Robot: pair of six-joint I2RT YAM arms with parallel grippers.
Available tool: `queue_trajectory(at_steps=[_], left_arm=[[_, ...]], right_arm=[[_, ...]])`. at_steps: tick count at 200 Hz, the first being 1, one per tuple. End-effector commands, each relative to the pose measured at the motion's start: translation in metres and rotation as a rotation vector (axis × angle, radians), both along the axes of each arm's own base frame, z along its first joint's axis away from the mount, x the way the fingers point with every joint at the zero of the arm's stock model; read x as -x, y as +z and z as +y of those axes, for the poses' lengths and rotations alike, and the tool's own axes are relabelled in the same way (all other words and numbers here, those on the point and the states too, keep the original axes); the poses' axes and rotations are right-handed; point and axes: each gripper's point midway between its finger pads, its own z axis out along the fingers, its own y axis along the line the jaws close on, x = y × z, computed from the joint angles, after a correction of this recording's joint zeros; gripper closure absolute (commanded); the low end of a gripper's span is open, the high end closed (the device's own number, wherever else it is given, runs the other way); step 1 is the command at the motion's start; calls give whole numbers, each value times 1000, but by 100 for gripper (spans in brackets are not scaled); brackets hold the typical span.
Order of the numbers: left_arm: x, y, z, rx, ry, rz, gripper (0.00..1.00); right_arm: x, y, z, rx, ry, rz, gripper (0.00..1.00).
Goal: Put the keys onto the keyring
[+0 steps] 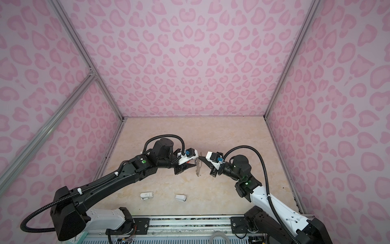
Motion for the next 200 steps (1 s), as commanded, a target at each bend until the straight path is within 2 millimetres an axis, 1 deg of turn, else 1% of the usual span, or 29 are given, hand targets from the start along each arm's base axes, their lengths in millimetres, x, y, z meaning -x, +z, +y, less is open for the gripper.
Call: queue_trajectory(at_steps=[1,21,23,26,52,70,90,113,156,200], left_arm=[[-4,11,-10,41,-10,-31,63],[-6,9,-12,36,-8,-32,62],[-6,9,-12,36,-8,-32,66],[-7,9,-13,36,-8,-34,67],[-10,10,-16,40,1,-37,70],[-11,11,-18,41,6,-48,76],[-12,10,-19,39,5,-50,86],[-8,8,-21,29,-14,-47,97],[5,4,-27,10,-103,-23,97],[13,7,-32,11,-170,-14,97]], right_arm=[[-2,11,-2,-27,-17,-43,100],[-1,11,-2,-30,-16,-43,100],[-1,11,-2,-30,-17,-43,100],[-1,11,-2,-30,-16,-44,100],[0,11,-3,-32,-20,-42,100],[-1,11,-4,-36,-26,-42,100],[-3,12,-5,-45,-41,-38,100],[-5,15,-8,-56,-61,-48,100],[-5,13,-8,-59,-62,-50,100],[-4,10,-10,-58,-62,-48,100]])
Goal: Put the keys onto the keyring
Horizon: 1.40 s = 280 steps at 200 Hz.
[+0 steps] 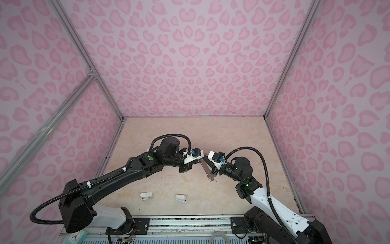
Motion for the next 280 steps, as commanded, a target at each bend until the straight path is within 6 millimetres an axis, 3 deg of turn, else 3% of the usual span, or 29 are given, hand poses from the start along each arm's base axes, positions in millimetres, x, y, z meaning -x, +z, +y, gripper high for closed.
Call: queue_trajectory(at_steps=[1,24,56,93,137,182,218,280], left_arm=[[12,8,-7,25,-88,5,97],[10,11,-6,21,-81,-10,95],[0,16,2,22,-17,-44,70],[-7,22,20,27,50,-72,60],[-7,43,29,52,54,-143,62],[-1,63,18,95,-13,-146,68],[5,62,10,100,-72,-113,75],[9,54,7,76,-104,-89,76]], right_arm=[[0,6,-2,-23,-8,-24,100],[1,3,-5,-23,-15,-25,100],[5,3,-8,-20,7,-33,100],[9,4,-8,-20,31,-38,100],[12,5,-6,-19,57,-38,100],[14,8,-4,-24,76,-40,100],[15,8,-4,-23,82,-35,100],[14,11,-2,-25,94,-39,100]])
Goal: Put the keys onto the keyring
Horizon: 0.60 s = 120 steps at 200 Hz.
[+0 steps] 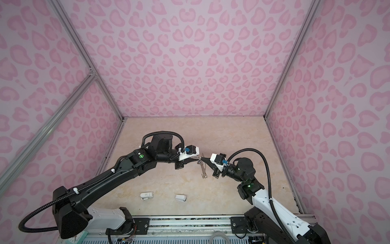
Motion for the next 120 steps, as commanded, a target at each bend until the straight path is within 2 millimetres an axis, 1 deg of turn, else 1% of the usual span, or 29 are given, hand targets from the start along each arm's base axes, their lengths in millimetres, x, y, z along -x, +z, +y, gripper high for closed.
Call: queue_trajectory(at_steps=[1,34,40,59,72,74,82,98,112,120], left_arm=[[4,4,-4,9,-37,-4,77],[4,4,-8,9,-52,-1,82],[5,5,-9,10,-54,-2,84],[5,4,-8,3,-56,-5,96],[4,3,-7,-9,-51,-8,97],[4,3,-6,-11,-50,-9,97],[2,3,-5,-23,-38,-18,97],[-3,1,-2,-68,-9,-37,97],[-6,-2,1,-122,11,-54,97],[-7,-6,2,-159,21,-58,97]], right_arm=[[2,10,2,-21,18,-30,100],[3,10,4,-18,35,-29,100],[3,11,4,-19,35,-30,100],[2,10,4,-19,31,-30,100],[0,10,2,-18,11,-26,100],[-1,10,2,-17,9,-27,99],[-3,8,0,-9,-15,-31,90],[-9,4,-4,23,-62,-42,79],[-11,0,-7,56,-88,-61,74],[-13,-1,-9,71,-104,-68,73]])
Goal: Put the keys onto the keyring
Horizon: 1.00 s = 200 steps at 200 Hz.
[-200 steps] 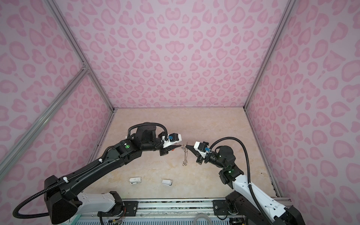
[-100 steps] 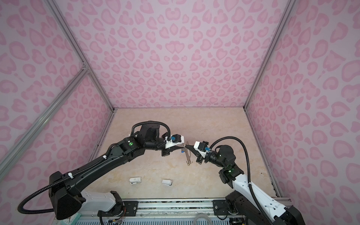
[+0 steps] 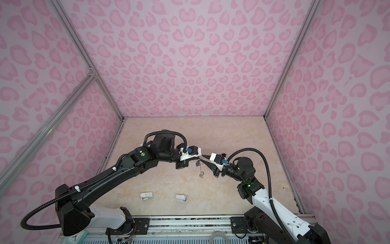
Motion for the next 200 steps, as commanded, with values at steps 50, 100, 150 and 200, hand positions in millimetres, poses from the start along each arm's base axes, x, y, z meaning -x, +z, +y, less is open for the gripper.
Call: queue_trajectory(at_steps=[50,100,150,200], left_arm=[[-12,-7,7,-228,60,-88,97],[-8,-2,-1,-255,44,-116,97],[-3,1,-7,-250,21,-125,97],[0,-1,-11,-251,2,-123,97]], right_arm=[[-9,-5,-8,90,-84,-57,73],[-7,-6,-3,84,-57,-48,77],[-5,-6,2,70,-35,-42,80],[-4,-6,4,58,-21,-39,83]])
